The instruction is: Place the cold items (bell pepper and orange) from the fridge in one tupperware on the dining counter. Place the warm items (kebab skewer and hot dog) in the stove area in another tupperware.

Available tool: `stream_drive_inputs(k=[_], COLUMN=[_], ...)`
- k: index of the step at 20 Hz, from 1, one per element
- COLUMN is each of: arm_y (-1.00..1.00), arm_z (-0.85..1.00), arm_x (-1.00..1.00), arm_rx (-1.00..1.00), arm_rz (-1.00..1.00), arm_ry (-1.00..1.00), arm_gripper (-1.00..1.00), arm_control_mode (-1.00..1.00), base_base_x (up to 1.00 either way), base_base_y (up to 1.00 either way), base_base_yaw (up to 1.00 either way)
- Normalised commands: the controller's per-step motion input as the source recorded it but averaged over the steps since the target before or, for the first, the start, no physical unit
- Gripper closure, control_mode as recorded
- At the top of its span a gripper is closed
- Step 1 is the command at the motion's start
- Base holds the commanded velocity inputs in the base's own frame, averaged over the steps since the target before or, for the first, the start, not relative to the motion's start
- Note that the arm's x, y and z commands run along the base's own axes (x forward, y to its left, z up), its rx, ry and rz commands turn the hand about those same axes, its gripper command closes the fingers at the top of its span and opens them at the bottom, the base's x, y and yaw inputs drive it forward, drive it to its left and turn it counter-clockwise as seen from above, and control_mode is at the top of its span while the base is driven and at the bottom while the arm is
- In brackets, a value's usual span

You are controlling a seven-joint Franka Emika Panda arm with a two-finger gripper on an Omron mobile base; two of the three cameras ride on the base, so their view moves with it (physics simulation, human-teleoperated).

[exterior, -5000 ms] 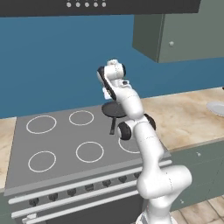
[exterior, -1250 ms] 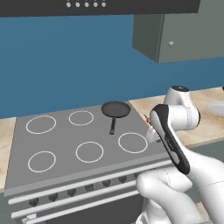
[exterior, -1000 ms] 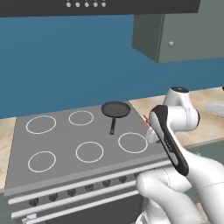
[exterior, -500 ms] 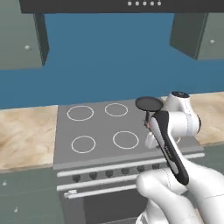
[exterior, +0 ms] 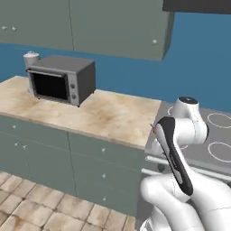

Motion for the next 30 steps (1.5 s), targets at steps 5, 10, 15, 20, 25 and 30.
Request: stream_drive_inputs(k=[5,10,15,20,25,30], arm_y=[0.0,0.0,0.0,0.0,0.0,0.0], arm_z=[0.0,0.0,0.0,0.0,0.0,0.0], arm_x=[0.0,0.0,0.0,0.0,0.0,0.0], arm_rx=[0.0,0.0,0.0,0.0,0.0,0.0], arm_rz=[0.0,0.0,0.0,0.0,0.0,0.0], arm_ry=[0.0,0.0,0.0,0.0,0.0,0.0], arm_gripper=[1.0,1.0,1.0,1.0,1.0,1.0], arm_control_mode=[1.0,1.0,1.0,1.0,1.0,1.0], base_base_x=[0.0,0.0,0.02,0.77,1.0,1.0], base_base_y=[0.57,0.5,0.47,0.65,0.78,0.45], base_base_yaw=[0.84,0.83,0.84,0.48,0.02,0.0])
